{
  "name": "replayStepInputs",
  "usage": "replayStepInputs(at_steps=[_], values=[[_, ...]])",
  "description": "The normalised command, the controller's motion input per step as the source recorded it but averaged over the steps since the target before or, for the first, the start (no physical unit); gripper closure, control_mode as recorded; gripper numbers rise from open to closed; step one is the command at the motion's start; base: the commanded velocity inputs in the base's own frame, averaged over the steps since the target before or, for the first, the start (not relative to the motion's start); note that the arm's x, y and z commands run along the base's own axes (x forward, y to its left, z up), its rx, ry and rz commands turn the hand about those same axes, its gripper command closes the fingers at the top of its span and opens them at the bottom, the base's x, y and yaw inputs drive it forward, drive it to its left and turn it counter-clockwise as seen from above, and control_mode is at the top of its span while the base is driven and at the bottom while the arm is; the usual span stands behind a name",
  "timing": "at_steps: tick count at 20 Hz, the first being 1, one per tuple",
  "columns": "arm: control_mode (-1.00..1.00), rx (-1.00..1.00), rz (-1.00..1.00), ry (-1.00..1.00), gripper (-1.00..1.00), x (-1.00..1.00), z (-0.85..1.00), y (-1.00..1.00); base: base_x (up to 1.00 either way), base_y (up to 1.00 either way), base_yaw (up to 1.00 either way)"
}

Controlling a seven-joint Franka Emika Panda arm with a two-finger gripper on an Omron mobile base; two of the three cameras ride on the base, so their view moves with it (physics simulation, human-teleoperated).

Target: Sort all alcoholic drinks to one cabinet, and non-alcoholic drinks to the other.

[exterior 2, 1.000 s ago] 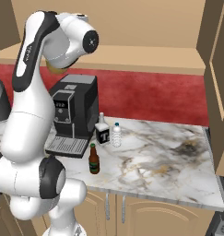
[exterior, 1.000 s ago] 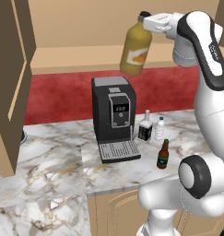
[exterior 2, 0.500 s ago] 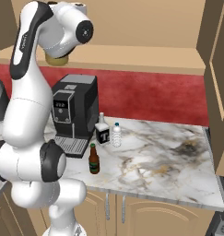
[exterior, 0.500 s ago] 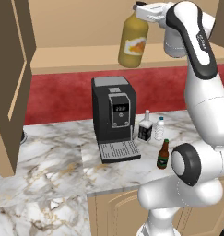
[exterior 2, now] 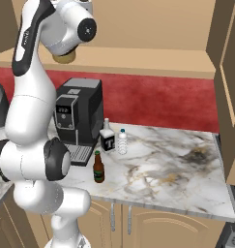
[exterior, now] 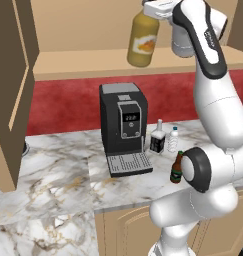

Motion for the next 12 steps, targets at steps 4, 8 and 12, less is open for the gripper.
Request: replayStepInputs(at_steps=[4,8,12], values=[[-1.00,0.00,-0.06,0.00,1.00,0.34,0.00,0.00,0.00,0.00,0.00],[-1.00,0.00,-0.06,0.00,1.00,0.37,0.00,0.00,0.00,0.00,0.00],[-1.00,0.00,-0.06,0.00,1.00,0.34,0.00,0.00,0.00,0.00,0.00]])
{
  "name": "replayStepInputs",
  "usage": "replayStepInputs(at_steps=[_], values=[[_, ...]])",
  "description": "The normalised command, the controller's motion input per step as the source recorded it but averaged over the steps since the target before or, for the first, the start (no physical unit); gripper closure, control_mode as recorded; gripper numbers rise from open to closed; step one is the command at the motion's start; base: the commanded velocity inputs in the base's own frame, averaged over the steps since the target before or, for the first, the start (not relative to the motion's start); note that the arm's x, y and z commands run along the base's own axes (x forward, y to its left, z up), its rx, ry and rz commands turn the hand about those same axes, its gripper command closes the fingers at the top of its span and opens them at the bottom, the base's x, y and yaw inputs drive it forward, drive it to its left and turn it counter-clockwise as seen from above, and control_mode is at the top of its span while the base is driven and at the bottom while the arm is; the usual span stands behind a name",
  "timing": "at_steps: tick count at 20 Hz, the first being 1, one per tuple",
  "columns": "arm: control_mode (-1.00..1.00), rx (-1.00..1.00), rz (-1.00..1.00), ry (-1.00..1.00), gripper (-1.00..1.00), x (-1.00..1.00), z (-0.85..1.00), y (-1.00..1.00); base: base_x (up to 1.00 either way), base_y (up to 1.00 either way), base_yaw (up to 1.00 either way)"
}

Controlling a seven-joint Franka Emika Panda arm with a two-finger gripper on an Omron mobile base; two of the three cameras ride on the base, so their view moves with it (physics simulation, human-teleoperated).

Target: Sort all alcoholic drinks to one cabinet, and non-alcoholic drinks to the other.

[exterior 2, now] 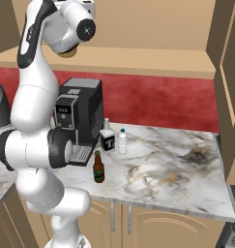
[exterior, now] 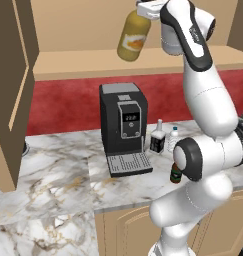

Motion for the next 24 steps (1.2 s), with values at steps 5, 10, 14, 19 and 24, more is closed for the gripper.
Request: replayStepInputs(at_steps=[5,10,14,19,24], values=[[-1.00,0.00,-0.06,0.00,1.00,0.20,0.00,0.00,0.00,0.00,0.00],[-1.00,0.00,-0.07,0.00,1.00,0.22,-0.13,0.00,0.00,0.00,0.00],[-1.00,0.00,-0.07,0.00,1.00,0.25,-0.18,0.00,0.00,0.00,0.00],[-1.00,0.00,-0.07,0.00,1.00,0.26,-0.10,0.00,0.00,0.00,0.00],[-1.00,0.00,-0.08,0.00,1.00,0.24,-0.15,0.01,0.00,0.00,0.00]])
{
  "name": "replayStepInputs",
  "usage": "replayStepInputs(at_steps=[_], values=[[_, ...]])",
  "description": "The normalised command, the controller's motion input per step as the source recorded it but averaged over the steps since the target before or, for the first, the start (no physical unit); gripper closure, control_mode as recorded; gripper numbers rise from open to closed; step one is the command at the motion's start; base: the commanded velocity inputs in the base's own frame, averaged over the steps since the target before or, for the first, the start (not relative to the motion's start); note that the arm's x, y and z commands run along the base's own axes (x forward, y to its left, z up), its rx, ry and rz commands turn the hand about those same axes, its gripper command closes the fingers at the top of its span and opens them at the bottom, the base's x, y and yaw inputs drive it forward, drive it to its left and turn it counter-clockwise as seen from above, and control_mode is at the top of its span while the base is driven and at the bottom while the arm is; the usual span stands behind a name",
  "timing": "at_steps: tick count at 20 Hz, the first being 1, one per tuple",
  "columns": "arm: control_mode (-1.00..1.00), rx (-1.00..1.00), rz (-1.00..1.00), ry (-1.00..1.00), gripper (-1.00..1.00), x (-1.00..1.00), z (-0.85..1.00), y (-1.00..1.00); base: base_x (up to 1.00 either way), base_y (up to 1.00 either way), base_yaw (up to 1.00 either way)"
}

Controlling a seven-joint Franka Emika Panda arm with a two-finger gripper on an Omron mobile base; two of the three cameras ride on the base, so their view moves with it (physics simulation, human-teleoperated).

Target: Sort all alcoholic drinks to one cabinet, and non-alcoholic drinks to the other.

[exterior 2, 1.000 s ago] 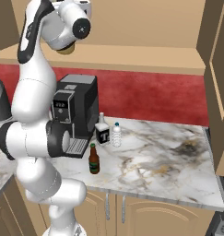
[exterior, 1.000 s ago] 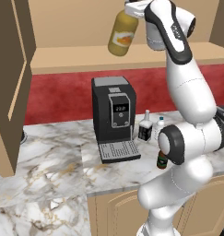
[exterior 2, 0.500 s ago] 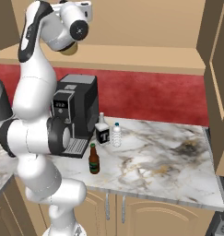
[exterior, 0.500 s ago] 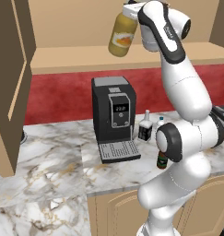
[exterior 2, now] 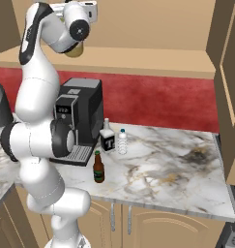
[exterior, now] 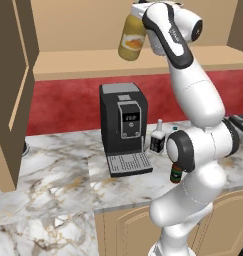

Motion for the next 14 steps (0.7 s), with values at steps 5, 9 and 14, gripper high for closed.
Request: replayStepInputs(at_steps=[5,9,14], values=[[-1.00,0.00,-0.08,0.01,-1.00,0.26,-0.23,0.13,0.00,0.00,0.00],[-1.00,0.00,-0.09,0.06,-1.00,0.44,-0.15,0.19,0.00,0.00,0.00],[-1.00,0.00,-0.08,0.08,-1.00,0.46,-0.06,0.14,0.00,0.00,0.00]])
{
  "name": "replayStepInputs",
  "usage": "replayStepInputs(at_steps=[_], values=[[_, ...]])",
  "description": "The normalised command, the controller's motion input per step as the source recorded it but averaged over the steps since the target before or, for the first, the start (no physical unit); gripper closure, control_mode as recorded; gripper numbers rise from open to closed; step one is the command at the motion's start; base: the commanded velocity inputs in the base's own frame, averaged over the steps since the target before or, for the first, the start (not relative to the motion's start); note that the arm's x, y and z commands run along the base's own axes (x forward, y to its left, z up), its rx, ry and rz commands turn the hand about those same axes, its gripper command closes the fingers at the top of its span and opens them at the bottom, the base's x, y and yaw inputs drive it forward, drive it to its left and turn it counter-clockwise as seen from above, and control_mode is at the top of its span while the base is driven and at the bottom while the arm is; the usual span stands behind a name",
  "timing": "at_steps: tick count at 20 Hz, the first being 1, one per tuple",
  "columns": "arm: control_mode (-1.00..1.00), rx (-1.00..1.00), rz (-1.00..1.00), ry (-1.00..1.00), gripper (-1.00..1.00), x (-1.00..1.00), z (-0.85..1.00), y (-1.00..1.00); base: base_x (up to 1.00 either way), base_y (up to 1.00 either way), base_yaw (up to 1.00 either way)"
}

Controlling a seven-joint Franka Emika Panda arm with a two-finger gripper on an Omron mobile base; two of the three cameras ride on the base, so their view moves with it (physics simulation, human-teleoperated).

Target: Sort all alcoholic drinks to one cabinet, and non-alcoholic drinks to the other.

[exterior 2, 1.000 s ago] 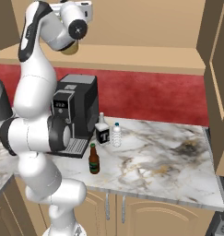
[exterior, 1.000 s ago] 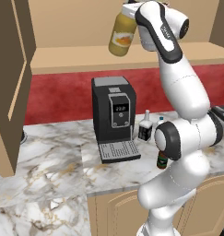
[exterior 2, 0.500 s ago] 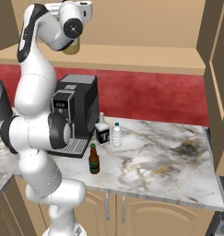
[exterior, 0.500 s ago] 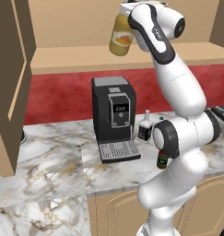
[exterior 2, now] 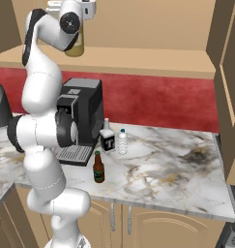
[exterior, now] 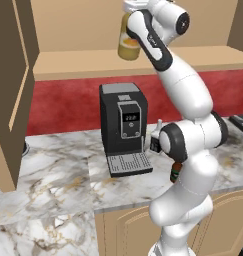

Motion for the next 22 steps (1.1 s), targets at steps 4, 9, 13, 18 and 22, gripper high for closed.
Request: replayStepInputs(at_steps=[4,9,13,18,22], values=[[-1.00,0.00,-0.07,0.05,-1.00,0.29,0.00,0.16,0.00,0.00,0.00],[-1.00,0.00,-0.07,0.01,-1.00,0.06,0.00,0.02,0.00,0.00,0.00],[-1.00,0.00,-0.06,0.00,-1.00,0.00,0.02,0.00,0.00,0.00,0.00],[-1.00,-0.02,-0.05,0.00,-1.00,-0.25,0.11,-0.02,0.00,0.00,0.00],[-1.00,-0.04,-0.03,0.00,-1.00,-0.53,0.13,-0.10,0.00,0.00,0.00]])
